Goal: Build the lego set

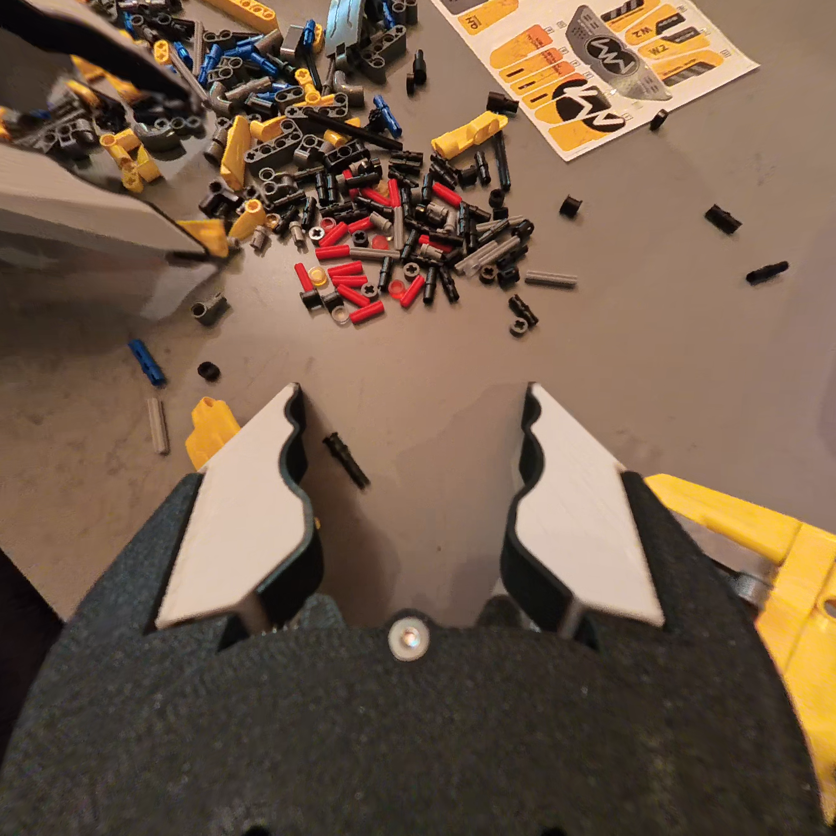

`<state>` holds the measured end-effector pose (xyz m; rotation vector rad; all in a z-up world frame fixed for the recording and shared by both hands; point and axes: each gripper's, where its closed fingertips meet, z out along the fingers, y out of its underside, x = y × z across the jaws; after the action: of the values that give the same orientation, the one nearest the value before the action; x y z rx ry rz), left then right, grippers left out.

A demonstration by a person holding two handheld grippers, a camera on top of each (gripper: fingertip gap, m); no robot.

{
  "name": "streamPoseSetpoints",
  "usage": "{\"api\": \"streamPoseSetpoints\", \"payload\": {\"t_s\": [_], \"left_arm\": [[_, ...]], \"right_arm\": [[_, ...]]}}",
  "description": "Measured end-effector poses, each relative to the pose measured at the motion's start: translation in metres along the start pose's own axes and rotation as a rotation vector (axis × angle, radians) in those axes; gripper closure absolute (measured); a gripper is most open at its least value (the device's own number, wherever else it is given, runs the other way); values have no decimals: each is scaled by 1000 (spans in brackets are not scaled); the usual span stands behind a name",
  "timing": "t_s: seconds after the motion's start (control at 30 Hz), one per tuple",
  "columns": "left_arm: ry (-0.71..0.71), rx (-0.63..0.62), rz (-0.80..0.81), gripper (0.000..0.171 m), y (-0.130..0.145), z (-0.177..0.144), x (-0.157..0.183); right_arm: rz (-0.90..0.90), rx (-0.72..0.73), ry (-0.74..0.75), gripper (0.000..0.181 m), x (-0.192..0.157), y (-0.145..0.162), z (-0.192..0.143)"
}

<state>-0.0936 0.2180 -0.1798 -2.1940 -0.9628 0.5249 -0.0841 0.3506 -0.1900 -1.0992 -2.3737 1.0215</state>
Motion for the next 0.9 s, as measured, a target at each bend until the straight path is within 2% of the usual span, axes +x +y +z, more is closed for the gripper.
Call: {"api": "streamPoseSetpoints", "payload": {"t_s": [0.07, 0.23, 0.37, 0.5, 0.63, 0.7, 0.8, 0.9], "left_arm": [[-51, 56, 25, 93, -10, -11, -7], [-88, 247, -12, 93, -38, -39, -31], [-63, 205, -109, 93, -18, -41, -47], [-75, 209, -152, 97, -4, -52, -58], [-190, 271, -125, 128, 0, -60, -79], [-204, 310, -94, 132, -3, -63, -77], [-225, 361, -41, 152, -6, -63, -74], [-282, 403, 25, 160, -12, -70, -72]], "right_arm": [[-26, 9, -11, 97, -4, -3, -1], [-101, 185, -21, 97, -8, -36, -12], [-94, 226, -98, 99, -14, -38, -10], [-131, 364, -86, 123, -17, -50, -27], [-140, 413, -74, 135, -15, -55, -32], [-131, 398, -85, 141, -15, -54, -30], [-120, 397, -94, 146, -15, -54, -30], [-111, 411, -113, 149, -15, -55, -32]]}}
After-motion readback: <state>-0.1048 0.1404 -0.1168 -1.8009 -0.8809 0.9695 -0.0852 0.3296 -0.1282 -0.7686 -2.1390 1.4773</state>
